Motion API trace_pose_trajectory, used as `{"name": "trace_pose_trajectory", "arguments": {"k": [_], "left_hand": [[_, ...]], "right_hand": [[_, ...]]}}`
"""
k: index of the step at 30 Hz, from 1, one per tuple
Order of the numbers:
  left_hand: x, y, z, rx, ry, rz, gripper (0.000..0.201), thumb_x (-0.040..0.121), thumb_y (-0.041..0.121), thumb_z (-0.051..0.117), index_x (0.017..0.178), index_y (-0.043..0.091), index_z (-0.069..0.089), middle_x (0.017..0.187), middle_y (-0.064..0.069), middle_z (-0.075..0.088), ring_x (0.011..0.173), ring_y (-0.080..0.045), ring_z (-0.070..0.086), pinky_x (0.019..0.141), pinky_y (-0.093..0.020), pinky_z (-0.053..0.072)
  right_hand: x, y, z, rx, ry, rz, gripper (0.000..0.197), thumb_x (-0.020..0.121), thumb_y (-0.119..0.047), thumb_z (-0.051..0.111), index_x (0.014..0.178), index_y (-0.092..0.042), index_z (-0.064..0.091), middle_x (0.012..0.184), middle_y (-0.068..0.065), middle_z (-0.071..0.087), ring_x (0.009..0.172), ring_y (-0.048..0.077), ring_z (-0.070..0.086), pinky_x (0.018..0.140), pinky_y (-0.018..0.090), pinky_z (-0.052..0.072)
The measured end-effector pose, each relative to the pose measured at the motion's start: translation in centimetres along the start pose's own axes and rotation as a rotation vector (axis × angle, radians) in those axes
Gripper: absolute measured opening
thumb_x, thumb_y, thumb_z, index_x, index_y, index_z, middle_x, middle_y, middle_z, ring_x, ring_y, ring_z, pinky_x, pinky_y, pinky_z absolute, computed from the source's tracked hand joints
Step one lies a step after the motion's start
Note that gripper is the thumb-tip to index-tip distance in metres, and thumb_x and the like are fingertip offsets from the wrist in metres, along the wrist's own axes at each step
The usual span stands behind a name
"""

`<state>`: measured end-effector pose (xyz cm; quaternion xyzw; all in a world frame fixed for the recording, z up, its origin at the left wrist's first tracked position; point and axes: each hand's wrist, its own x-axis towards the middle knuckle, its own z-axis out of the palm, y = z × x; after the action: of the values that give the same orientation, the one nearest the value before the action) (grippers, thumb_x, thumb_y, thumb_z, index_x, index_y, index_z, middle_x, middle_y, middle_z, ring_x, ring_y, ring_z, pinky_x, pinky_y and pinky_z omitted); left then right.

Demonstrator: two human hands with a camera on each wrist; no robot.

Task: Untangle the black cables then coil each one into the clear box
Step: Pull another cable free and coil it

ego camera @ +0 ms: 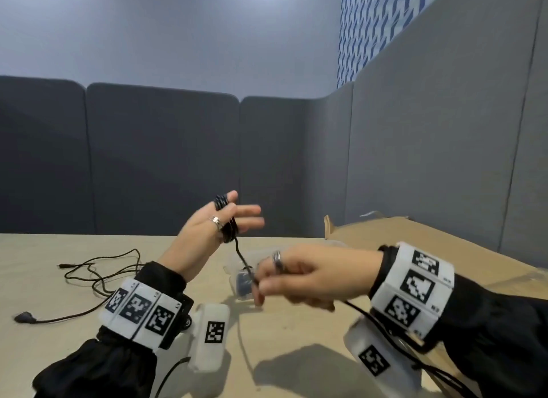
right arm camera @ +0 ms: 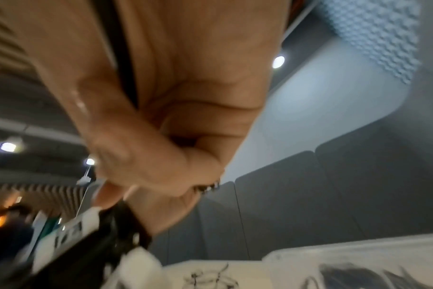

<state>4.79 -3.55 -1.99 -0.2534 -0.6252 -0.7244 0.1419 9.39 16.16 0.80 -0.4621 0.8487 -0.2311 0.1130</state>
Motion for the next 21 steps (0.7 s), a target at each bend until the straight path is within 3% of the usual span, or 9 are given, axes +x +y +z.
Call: {"name": "trace_pose_trajectory", "arguments": {"k": [2, 3, 6, 8, 11, 15, 18, 20, 21], "left_hand": [[-0.6, 0.0, 0.0, 0.298, -0.177, -0.062, 0.067, 0.066, 0.067, 0.066, 0.107, 0.015, 0.059, 0.079, -0.003, 0.074, 0.069, -0.015, 0.068, 0.07, -0.021, 0.049], [-0.8, 0.0, -0.2, 0.367, -0.248, -0.079, 0.07, 0.055, 0.075, 0.068, 0.094, 0.016, 0.067, 0.068, -0.003, 0.07, 0.057, -0.017, 0.063, 0.057, -0.019, 0.047], [-1.2, 0.7, -0.4, 0.27, -0.244, -0.058, 0.062, 0.048, 0.07, 0.076, 0.083, 0.019, 0.077, 0.049, 0.0, 0.05, 0.041, -0.011, 0.043, 0.038, -0.016, 0.033], [-1.1, 0.9, -0.5, 0.355, -0.128, 0.035, 0.046, 0.058, 0.061, 0.076, 0.074, 0.018, 0.076, 0.046, 0.0, 0.045, 0.041, -0.009, 0.038, 0.038, -0.014, 0.028], [-0.5, 0.4, -0.8, 0.506, 0.154, 0.203, 0.023, 0.084, 0.03, 0.068, 0.066, 0.015, 0.072, 0.043, 0.002, 0.042, 0.039, -0.005, 0.035, 0.04, -0.012, 0.03], [0.5, 0.4, -3.6, 0.293, 0.597, 0.229, 0.02, 0.091, 0.024, 0.06, 0.074, 0.016, 0.068, 0.037, 0.01, 0.042, 0.037, -0.003, 0.036, 0.039, -0.011, 0.03], [0.7, -0.1, -4.6, 0.3, 0.611, 0.16, 0.021, 0.091, 0.027, 0.06, 0.075, 0.017, 0.069, 0.039, 0.011, 0.043, 0.041, -0.009, 0.039, 0.038, -0.012, 0.03], [0.7, -0.5, -4.1, 0.414, 0.518, 0.124, 0.023, 0.091, 0.028, 0.06, 0.075, 0.016, 0.071, 0.04, 0.009, 0.043, 0.043, -0.012, 0.039, 0.037, -0.013, 0.03], [0.7, -0.6, -3.8, 0.457, 0.463, 0.098, 0.024, 0.091, 0.028, 0.059, 0.075, 0.015, 0.072, 0.041, 0.008, 0.042, 0.043, -0.013, 0.039, 0.037, -0.013, 0.03]], "right_hand": [[0.1, -0.1, -1.7, 0.122, 0.207, -0.019, 0.022, 0.1, -0.021, 0.042, 0.09, -0.011, 0.059, 0.046, -0.011, 0.038, 0.034, 0.006, 0.033, 0.035, 0.019, 0.034], [0.0, 0.2, -2.6, 0.186, 0.283, -0.008, 0.023, 0.1, -0.02, 0.041, 0.087, -0.011, 0.058, 0.043, -0.011, 0.034, 0.034, 0.007, 0.029, 0.034, 0.019, 0.032], [0.0, 1.7, -4.1, 0.229, 0.362, 0.034, 0.026, 0.101, -0.021, 0.04, 0.086, -0.01, 0.058, 0.046, -0.009, 0.029, 0.038, 0.01, 0.025, 0.036, 0.02, 0.032], [0.3, 2.5, -3.7, 0.255, 0.357, 0.047, 0.023, 0.1, -0.022, 0.042, 0.089, -0.011, 0.059, 0.048, -0.008, 0.031, 0.039, 0.011, 0.028, 0.037, 0.02, 0.034], [0.8, 3.6, -2.2, 0.289, 0.268, 0.066, 0.01, 0.097, -0.019, 0.05, 0.091, -0.013, 0.055, 0.05, -0.006, 0.043, 0.039, 0.012, 0.041, 0.038, 0.021, 0.042], [0.3, 4.8, -0.5, 0.253, 0.016, 0.157, 0.015, 0.101, -0.022, 0.04, 0.095, -0.014, 0.051, 0.05, -0.006, 0.052, 0.039, 0.012, 0.049, 0.045, 0.025, 0.047], [-0.4, 5.0, -0.2, 0.199, 0.064, 0.165, 0.019, 0.102, -0.024, 0.035, 0.1, -0.013, 0.051, 0.054, -0.002, 0.045, 0.039, 0.014, 0.048, 0.04, 0.025, 0.044], [-0.5, 5.0, -0.6, 0.145, 0.213, 0.144, 0.019, 0.102, -0.021, 0.036, 0.097, -0.016, 0.054, 0.058, 0.001, 0.041, 0.046, 0.019, 0.047, 0.038, 0.026, 0.042], [-0.3, 5.2, -1.2, 0.151, 0.354, 0.141, 0.019, 0.102, -0.018, 0.036, 0.094, -0.018, 0.054, 0.059, 0.0, 0.039, 0.046, 0.017, 0.044, 0.036, 0.024, 0.039]]}}
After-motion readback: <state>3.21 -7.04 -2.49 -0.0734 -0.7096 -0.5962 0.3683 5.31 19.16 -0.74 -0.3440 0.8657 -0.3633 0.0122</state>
